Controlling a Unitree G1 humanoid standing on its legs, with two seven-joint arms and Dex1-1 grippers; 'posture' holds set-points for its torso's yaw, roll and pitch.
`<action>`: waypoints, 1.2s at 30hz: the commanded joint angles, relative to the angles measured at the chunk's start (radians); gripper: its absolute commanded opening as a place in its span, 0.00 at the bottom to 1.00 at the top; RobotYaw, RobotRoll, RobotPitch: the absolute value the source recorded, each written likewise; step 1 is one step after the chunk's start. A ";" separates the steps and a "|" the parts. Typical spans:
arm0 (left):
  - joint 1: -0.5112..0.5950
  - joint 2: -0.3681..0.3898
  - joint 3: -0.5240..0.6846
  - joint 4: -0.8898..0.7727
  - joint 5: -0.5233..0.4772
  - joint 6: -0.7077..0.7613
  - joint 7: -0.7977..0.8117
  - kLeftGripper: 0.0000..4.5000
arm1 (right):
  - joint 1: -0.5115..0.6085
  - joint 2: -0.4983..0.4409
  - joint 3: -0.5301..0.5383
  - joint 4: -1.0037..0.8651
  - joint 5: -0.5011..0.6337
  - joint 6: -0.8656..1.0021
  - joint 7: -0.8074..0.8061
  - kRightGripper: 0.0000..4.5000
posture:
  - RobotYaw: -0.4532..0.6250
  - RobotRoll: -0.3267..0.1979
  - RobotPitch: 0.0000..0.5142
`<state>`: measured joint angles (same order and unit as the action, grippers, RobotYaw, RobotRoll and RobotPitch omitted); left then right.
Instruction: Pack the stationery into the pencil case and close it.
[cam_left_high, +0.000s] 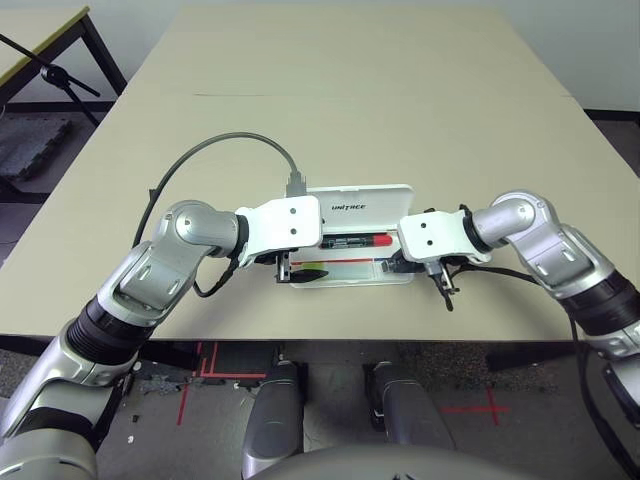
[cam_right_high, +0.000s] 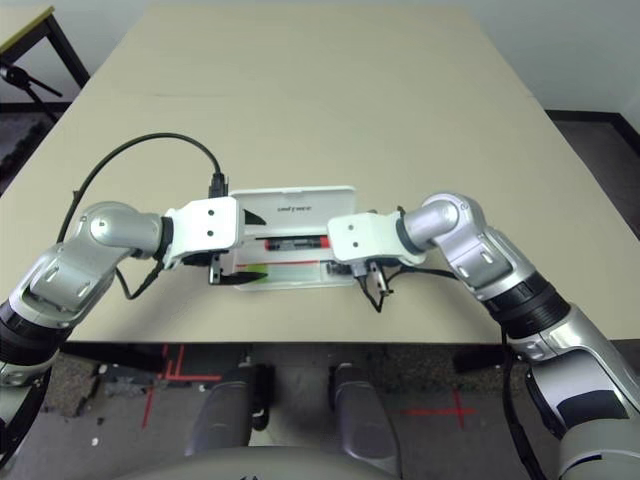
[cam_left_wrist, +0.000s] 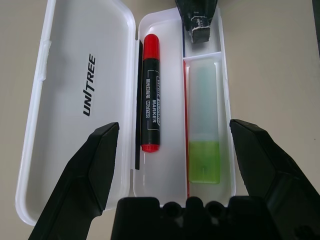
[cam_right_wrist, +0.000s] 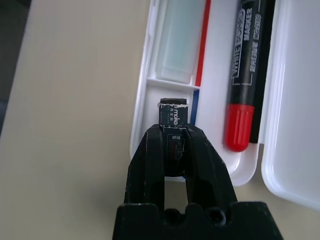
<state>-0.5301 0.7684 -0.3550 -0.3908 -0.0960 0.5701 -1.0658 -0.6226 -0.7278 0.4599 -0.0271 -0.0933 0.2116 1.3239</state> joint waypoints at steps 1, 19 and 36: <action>0.012 0.004 -0.009 -0.021 0.009 0.009 0.006 1.00 | -0.003 0.014 -0.004 0.011 -0.005 -0.021 -0.014 0.23 | 0.48 0.62 0.25; 0.032 0.011 -0.001 -0.028 0.005 0.009 0.016 1.00 | 0.044 -0.166 -0.295 0.022 0.259 0.101 0.077 0.99 | 0.48 0.62 0.25; 0.034 0.031 0.008 -0.021 -0.003 0.009 0.007 1.00 | 0.067 -0.304 -0.450 0.217 0.362 0.142 0.129 0.99 | 0.46 0.62 0.26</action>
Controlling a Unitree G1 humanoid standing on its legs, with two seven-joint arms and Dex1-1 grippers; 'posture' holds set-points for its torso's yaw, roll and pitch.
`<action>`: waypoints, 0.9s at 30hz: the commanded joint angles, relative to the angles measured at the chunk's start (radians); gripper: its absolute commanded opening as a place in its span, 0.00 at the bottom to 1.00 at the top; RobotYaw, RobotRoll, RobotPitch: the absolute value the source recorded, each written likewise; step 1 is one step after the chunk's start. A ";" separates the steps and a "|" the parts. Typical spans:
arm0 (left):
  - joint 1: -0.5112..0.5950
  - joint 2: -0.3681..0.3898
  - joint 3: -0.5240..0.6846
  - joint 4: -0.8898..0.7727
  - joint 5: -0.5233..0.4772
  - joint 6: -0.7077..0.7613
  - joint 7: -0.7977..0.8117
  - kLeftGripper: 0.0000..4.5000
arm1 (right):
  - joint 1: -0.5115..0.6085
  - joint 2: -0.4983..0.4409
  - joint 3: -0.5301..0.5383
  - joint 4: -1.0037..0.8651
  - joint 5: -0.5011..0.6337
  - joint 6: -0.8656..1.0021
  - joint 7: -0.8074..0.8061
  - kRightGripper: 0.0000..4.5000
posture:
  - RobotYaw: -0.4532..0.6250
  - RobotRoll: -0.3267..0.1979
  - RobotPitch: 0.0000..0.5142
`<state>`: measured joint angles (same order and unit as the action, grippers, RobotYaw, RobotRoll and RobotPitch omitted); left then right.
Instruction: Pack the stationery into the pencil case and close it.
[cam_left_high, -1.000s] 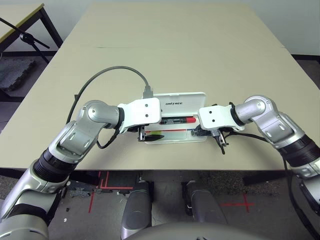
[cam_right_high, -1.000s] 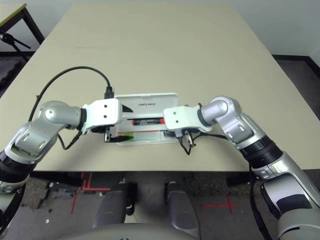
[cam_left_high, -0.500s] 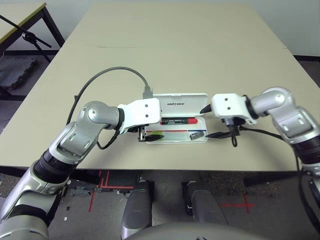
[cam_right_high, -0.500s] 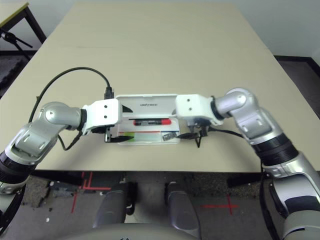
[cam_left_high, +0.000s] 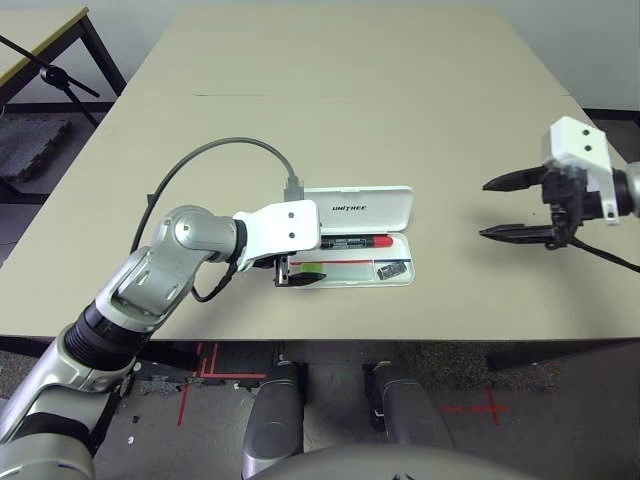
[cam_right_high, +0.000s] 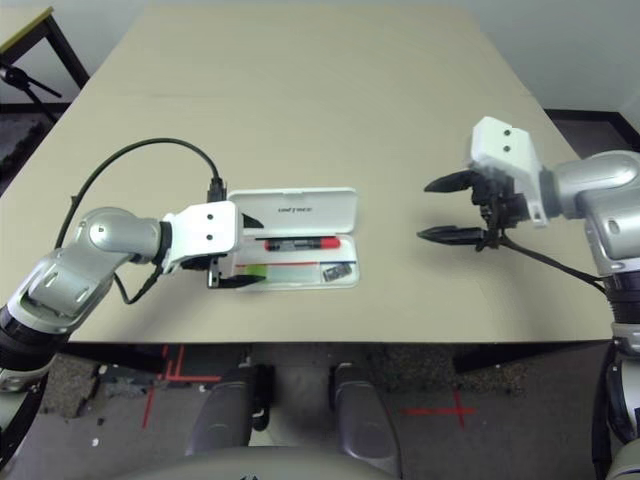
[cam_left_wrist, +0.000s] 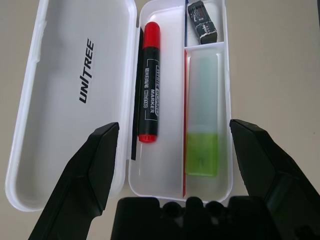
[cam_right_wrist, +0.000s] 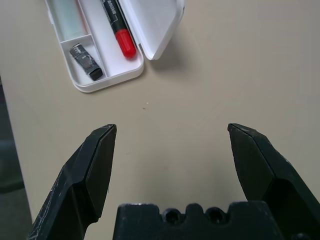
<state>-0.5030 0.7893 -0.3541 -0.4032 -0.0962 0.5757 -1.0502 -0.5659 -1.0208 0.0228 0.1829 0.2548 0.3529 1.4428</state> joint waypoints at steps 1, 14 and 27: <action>0.009 0.014 0.009 -0.012 -0.005 0.008 -0.009 1.00 | 0.011 -0.008 -0.012 0.006 0.015 0.003 0.008 0.99 | 0.46 0.62 0.26; 0.166 0.295 0.162 0.012 -0.038 -0.003 -0.107 0.26 | 0.010 0.011 0.004 0.014 0.011 -0.006 0.001 1.00 | 0.47 0.62 0.27; 0.097 0.278 0.155 0.260 0.111 -0.171 -0.031 0.01 | -0.017 0.030 0.014 0.037 0.005 -0.017 0.001 1.00 | 0.47 0.62 0.25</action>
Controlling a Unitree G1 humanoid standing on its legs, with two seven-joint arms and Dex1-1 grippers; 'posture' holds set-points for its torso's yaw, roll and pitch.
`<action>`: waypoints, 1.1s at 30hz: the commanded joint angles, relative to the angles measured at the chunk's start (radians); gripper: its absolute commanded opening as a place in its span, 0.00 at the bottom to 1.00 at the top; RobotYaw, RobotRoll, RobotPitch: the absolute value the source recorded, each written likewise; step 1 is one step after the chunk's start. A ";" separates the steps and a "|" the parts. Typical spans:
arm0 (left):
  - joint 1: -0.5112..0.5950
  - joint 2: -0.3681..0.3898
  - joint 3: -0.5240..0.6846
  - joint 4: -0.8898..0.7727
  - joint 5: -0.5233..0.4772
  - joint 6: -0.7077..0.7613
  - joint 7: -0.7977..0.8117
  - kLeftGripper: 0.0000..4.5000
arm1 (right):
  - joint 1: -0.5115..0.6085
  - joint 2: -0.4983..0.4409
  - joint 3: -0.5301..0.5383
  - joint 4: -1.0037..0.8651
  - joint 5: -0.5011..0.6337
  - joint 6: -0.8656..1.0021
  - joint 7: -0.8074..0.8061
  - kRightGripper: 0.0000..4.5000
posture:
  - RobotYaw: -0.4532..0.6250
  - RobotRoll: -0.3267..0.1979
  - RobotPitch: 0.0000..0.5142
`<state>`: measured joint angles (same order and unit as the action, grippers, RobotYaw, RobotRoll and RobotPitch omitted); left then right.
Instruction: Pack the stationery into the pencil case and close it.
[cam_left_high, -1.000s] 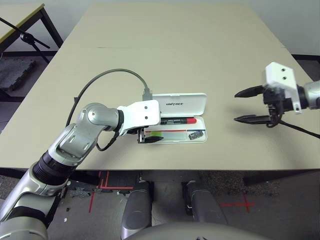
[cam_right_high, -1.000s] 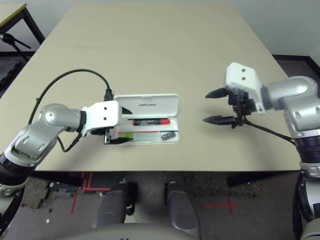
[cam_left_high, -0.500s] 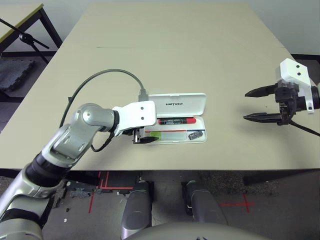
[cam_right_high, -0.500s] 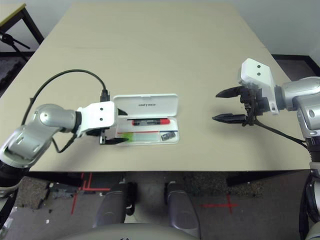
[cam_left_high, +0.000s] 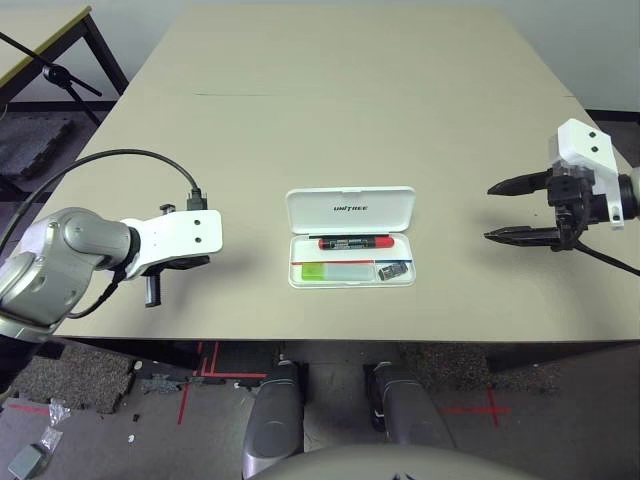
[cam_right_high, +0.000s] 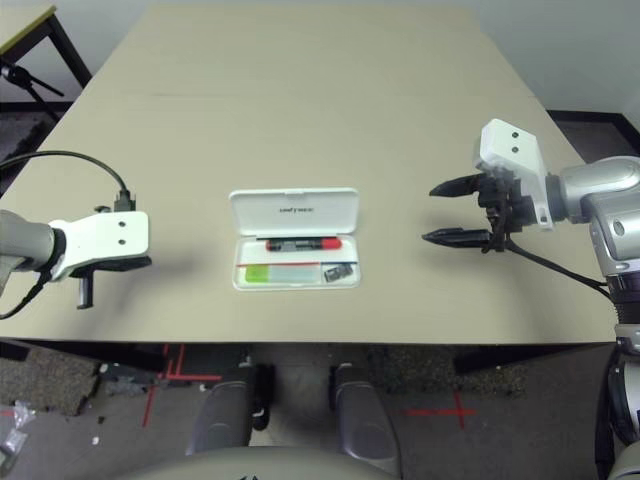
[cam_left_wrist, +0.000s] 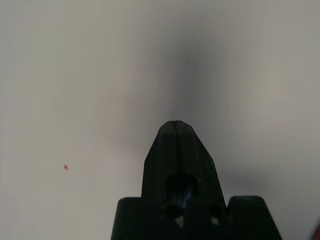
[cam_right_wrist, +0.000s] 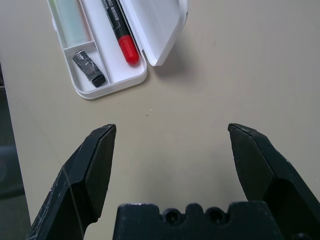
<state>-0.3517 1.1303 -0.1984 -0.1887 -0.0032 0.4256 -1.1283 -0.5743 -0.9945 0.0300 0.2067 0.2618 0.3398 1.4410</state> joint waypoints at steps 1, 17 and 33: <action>-0.081 -0.098 -0.004 0.070 0.025 -0.019 0.067 0.01 | -0.009 0.005 0.007 0.015 -0.003 -0.006 0.003 1.00 | 0.47 0.62 0.25; -0.251 -0.426 -0.009 0.271 -0.022 -0.009 0.155 0.01 | -0.013 -0.001 0.004 0.007 -0.004 -0.003 0.003 1.00 | 0.45 0.62 0.22; -0.229 -0.457 -0.026 0.152 -0.107 0.035 0.034 0.01 | -0.003 0.002 0.006 -0.003 -0.013 -0.002 -0.010 1.00 | 0.44 0.62 0.22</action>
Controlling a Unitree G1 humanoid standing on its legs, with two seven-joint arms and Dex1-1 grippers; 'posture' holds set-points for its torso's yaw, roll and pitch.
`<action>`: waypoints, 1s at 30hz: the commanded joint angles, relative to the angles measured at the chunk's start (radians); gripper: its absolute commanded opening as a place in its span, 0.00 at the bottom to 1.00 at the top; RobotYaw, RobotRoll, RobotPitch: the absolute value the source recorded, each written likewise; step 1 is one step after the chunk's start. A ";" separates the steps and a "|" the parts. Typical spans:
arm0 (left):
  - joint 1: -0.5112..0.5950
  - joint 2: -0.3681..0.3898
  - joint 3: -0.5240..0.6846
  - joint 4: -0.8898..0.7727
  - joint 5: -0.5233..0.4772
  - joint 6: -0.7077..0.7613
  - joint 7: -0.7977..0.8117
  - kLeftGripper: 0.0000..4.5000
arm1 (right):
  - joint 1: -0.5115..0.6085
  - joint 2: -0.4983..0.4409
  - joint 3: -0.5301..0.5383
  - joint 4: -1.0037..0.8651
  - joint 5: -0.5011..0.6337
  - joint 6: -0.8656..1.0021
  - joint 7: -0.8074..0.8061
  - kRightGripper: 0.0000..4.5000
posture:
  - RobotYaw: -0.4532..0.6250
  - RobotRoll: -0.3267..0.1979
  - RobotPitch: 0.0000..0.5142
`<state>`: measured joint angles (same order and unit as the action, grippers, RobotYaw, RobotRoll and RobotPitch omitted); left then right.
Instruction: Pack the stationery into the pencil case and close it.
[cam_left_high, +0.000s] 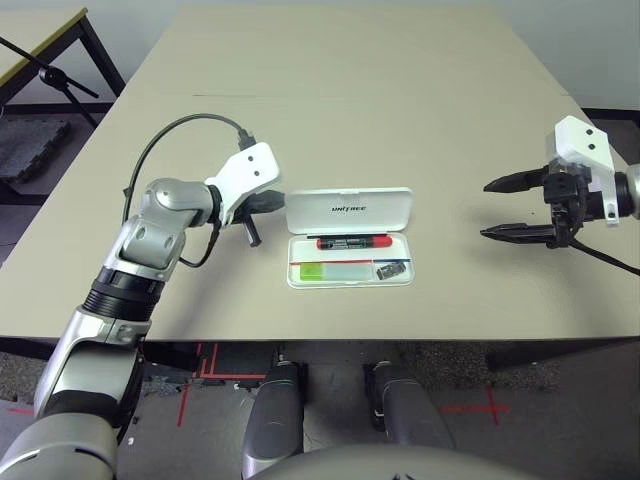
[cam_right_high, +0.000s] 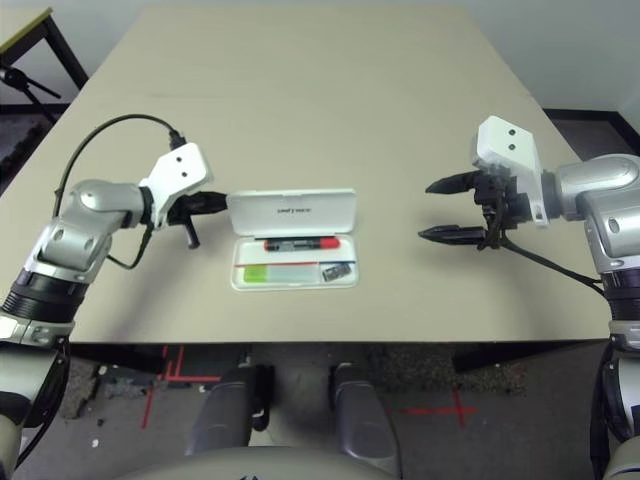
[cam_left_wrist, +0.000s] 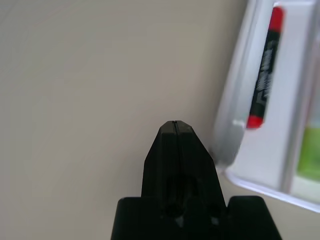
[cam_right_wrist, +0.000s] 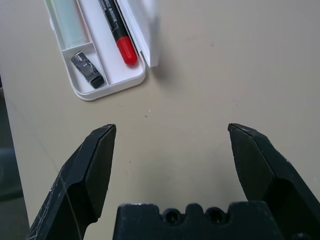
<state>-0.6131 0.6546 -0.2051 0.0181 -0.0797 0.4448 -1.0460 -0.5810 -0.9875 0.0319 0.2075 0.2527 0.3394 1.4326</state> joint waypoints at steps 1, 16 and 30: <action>0.041 0.026 -0.020 -0.070 -0.035 0.018 -0.059 0.01 | 0.004 -0.005 0.004 -0.005 -0.004 -0.002 -0.002 1.00 | 0.44 0.62 0.22; 0.121 -0.018 -0.124 -0.185 -0.019 0.033 -0.057 0.01 | -0.006 0.007 0.021 0.014 -0.032 -0.021 -0.003 1.00 | 0.43 0.62 0.22; 0.141 -0.006 -0.223 -0.161 0.043 -0.003 -0.058 0.01 | -0.003 0.011 0.030 0.013 -0.044 -0.027 -0.007 1.00 | 0.43 0.62 0.22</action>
<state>-0.4974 0.6332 -0.3912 -0.1551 -0.0707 0.4489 -1.0935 -0.5809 -0.9759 0.0553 0.2219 0.2112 0.3168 1.4287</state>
